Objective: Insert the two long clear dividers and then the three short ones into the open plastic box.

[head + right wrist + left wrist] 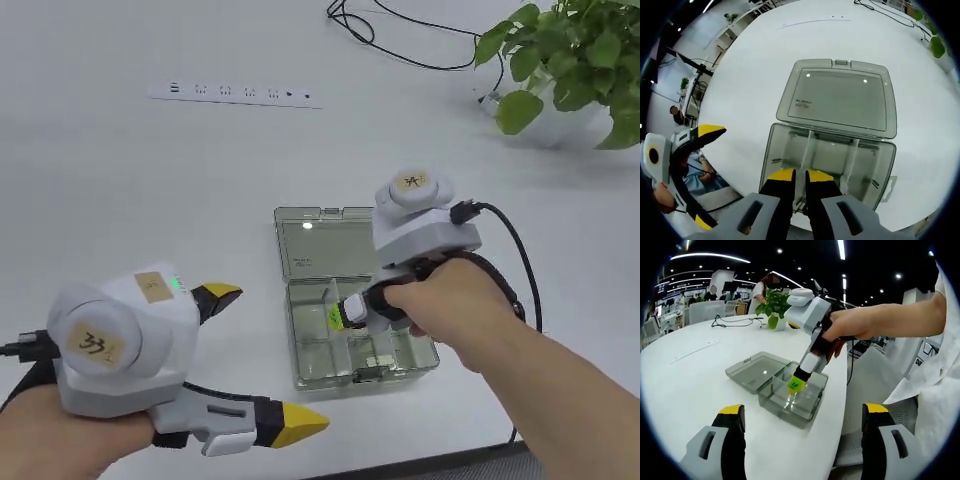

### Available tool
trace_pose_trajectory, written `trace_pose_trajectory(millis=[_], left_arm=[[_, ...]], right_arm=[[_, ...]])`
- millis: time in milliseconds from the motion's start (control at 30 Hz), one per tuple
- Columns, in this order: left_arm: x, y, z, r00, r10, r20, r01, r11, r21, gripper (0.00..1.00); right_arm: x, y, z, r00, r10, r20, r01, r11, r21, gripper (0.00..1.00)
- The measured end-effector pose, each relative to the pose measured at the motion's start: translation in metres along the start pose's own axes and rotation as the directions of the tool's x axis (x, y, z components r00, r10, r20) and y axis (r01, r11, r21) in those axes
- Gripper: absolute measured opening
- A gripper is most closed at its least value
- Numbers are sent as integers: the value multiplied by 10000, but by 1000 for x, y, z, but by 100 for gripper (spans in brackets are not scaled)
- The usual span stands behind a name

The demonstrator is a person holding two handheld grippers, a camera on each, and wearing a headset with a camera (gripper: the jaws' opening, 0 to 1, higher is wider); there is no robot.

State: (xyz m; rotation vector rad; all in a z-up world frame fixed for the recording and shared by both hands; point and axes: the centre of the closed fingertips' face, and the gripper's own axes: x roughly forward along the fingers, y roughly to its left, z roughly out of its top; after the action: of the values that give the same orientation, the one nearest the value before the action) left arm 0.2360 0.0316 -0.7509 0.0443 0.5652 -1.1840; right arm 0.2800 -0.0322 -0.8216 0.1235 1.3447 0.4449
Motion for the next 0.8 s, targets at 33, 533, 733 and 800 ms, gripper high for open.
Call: trace_pose_trajectory(millis=[33, 533, 733, 800], left_arm=[[-1, 0, 1, 10000, 30, -9, -30, 10000, -2, 99], [-11, -4, 7, 9984, 565, -79, -566, 9984, -45, 99], [-15, -8, 11, 9969, 767, -151, -767, 9970, -37, 100], [-16, -9, 14, 9962, 862, -143, -862, 9963, -35, 100]], right_arm=[[0, 0, 0, 10000, 16, 4, -16, 10000, -5, 9], [-5, 4, 3, 9926, 983, 706, -996, 9949, 152, 12], [-20, 6, 10, 9784, 1557, 1359, -1610, 9865, 290, 15], [-28, 6, 13, 9700, 1774, 1659, -1844, 9825, 277, 17]])
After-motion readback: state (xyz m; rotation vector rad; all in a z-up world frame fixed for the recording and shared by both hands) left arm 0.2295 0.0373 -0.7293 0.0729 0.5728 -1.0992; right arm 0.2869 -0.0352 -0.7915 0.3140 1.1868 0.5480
